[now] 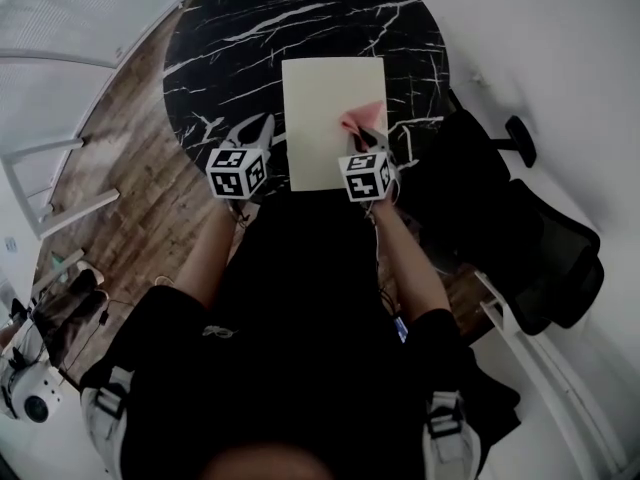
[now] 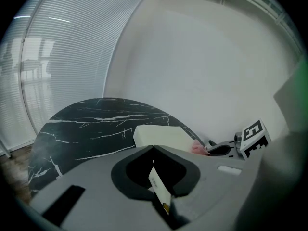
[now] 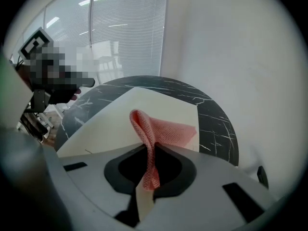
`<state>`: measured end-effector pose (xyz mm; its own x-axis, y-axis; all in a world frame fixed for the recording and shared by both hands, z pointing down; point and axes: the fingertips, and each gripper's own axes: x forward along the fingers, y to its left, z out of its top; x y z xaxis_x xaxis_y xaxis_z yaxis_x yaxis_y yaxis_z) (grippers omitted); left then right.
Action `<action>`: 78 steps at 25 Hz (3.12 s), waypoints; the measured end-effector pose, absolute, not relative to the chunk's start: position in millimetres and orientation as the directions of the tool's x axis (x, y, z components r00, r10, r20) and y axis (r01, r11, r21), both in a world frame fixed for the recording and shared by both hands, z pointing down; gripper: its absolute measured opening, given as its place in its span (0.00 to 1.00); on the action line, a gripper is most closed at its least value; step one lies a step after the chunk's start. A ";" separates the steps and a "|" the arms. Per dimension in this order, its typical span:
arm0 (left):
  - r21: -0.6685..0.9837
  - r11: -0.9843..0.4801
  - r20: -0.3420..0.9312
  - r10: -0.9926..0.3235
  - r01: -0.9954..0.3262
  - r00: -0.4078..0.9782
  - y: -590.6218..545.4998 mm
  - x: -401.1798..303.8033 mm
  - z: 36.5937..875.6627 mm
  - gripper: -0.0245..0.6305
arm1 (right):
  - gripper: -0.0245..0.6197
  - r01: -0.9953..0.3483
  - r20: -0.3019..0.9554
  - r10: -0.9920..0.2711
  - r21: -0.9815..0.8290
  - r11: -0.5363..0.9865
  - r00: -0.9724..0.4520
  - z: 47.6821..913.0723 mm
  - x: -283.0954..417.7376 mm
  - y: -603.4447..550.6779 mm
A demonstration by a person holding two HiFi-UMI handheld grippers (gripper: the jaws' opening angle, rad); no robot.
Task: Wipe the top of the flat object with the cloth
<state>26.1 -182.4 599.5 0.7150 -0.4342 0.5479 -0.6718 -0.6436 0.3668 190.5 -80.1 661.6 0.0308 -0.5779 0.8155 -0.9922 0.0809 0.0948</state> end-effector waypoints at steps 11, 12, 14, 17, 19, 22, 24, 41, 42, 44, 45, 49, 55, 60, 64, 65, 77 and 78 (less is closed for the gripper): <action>0.369 -0.609 0.545 -0.470 -0.702 0.694 -186.6 -18.6 602.2 0.04 | 0.06 -0.982 0.803 -0.595 0.080 0.170 -0.037 660.4 129.5 -95.2; 0.369 -0.605 0.545 -0.474 -0.705 0.692 -187.2 -22.9 602.2 0.04 | 0.06 -0.981 0.803 -0.595 0.080 0.177 -0.042 660.5 124.2 -96.5; 0.370 -0.598 0.544 -0.481 -0.711 0.688 -188.0 -31.7 602.2 0.04 | 0.06 -0.978 0.807 -0.589 0.078 0.193 -0.052 660.6 113.7 -98.4; 0.371 -0.584 0.543 -0.494 -0.722 0.679 -188.3 -44.7 602.5 0.04 | 0.06 -0.972 0.805 -0.590 0.080 0.219 -0.067 660.5 99.0 -101.6; 0.372 -0.574 0.542 -0.504 -0.730 0.673 -188.9 -53.4 602.8 0.04 | 0.06 -0.968 0.809 -0.584 0.082 0.237 -0.074 660.7 91.0 -102.9; 0.374 -0.557 0.540 -0.519 -0.742 0.662 -189.5 -67.0 604.0 0.04 | 0.06 -0.963 0.808 -0.583 0.084 0.256 -0.085 661.2 81.3 -107.0; 0.376 -0.544 0.542 -0.527 -0.750 0.655 -189.0 -75.3 604.9 0.04 | 0.06 -0.960 0.808 -0.583 0.085 0.267 -0.091 661.2 75.6 -109.6; 0.384 -0.512 0.537 -0.554 -0.769 0.637 -186.2 -85.6 601.3 0.04 | 0.06 -0.935 0.784 -0.596 0.059 0.350 -0.173 648.0 46.8 -126.0; 0.385 -0.523 0.532 -0.548 -0.761 0.646 -187.3 -78.2 599.0 0.04 | 0.06 -0.939 0.769 -0.617 0.067 0.337 -0.166 641.3 52.3 -128.9; 0.386 -0.548 0.522 -0.534 -0.742 0.666 -190.4 -61.5 594.0 0.04 | 0.06 -0.950 0.725 -0.673 0.087 0.301 -0.146 622.8 66.9 -136.8; 0.386 -0.561 0.517 -0.526 -0.732 0.676 -192.3 -51.9 591.8 0.04 | 0.06 -0.956 0.701 -0.701 0.099 0.277 -0.131 611.9 76.7 -140.9; 0.382 -0.614 0.500 -0.490 -0.690 0.714 -199.0 -7.2 584.1 0.04 | 0.06 -0.975 0.619 -0.784 0.147 0.167 -0.041 567.9 130.8 -152.7; 0.389 -0.662 0.471 -0.455 -0.640 0.756 -203.8 54.4 568.1 0.04 | 0.06 -0.983 0.545 -0.836 0.178 0.039 0.065 526.1 215.8 -154.1; 0.380 -0.686 0.464 -0.439 -0.620 0.769 -207.7 91.7 561.4 0.04 | 0.06 -0.988 0.571 -0.815 0.155 -0.007 0.096 533.0 263.4 -148.1; 0.373 -0.673 0.481 -0.448 -0.639 0.754 -204.7 102.3 564.8 0.04 | 0.06 -0.991 0.615 -0.785 0.135 0.011 0.075 551.9 277.5 -145.5; 0.372 -0.667 0.487 -0.452 -0.646 0.747 -203.3 102.6 566.1 0.04 | 0.06 -0.992 0.629 -0.774 0.129 0.018 0.067 558.0 279.5 -145.1; 0.329 -0.552 0.577 -0.525 -0.766 0.626 -209.0 55.5 593.3 0.04 | 0.06 -0.993 0.800 -0.599 0.036 0.110 -0.037 651.9 274.7 -158.3; 0.328 -0.540 0.582 -0.530 -0.775 0.616 -209.2 50.3 595.3 0.04 | 0.06 -0.993 0.806 -0.590 0.031 0.114 -0.043 656.2 272.2 -158.1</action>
